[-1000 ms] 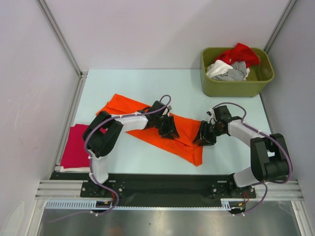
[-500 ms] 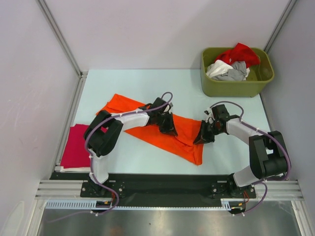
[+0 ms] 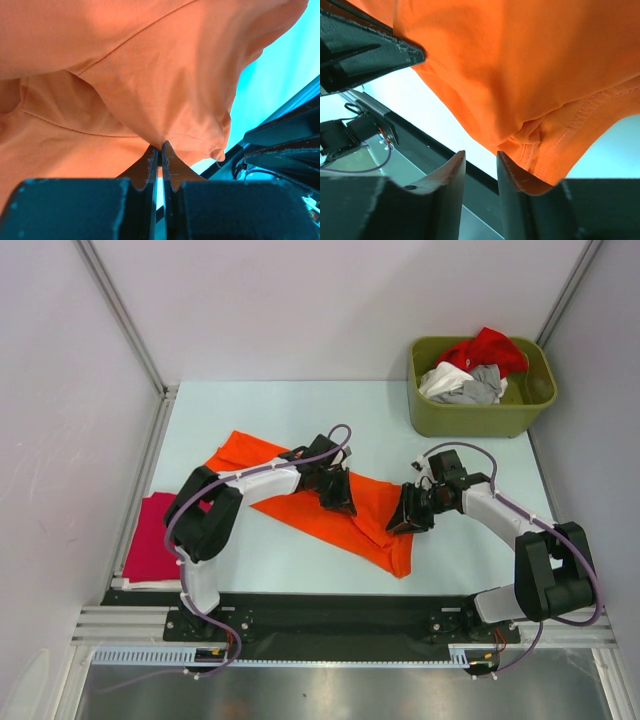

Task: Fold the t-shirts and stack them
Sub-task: Fold the tshirt

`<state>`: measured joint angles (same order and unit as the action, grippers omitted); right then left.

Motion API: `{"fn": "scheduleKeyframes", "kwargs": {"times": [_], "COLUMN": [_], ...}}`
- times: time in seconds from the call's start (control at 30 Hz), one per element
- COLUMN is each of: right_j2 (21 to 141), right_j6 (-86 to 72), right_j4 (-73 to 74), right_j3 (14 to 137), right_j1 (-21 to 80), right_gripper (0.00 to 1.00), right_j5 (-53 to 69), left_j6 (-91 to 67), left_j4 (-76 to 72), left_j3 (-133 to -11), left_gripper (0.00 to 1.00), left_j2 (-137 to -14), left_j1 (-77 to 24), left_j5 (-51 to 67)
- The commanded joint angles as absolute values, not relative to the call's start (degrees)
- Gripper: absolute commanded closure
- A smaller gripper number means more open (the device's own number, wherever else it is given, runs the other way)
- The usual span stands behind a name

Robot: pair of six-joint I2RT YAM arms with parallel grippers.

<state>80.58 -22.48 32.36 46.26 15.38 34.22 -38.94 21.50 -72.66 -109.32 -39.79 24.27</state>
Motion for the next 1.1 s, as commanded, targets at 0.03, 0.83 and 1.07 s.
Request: {"fn": "scheduleKeyframes", "kwargs": {"times": [0.03,0.83,1.07], "right_j2": [79.2,85.1,85.9], "right_j6": [-24.2,-30.1,-30.9], "right_j4": [31.6,21.5,20.2], "right_j3": [46.8,41.0,42.1], "right_j1": [15.9,19.3,19.7], "right_gripper": [0.61,0.62,0.98], "right_j5": [34.3,35.3,38.0], "left_j6": [-38.1,-38.1,-37.6], "left_j4": [21.4,20.9,21.0], "left_j3": [-75.1,-75.4,-74.4], "left_gripper": [0.92,0.93,0.93], "left_j2": [-107.9,-107.8,-106.9], "left_j1": [-39.8,-39.9,-39.8], "left_j5": [25.5,26.4,26.1]}}
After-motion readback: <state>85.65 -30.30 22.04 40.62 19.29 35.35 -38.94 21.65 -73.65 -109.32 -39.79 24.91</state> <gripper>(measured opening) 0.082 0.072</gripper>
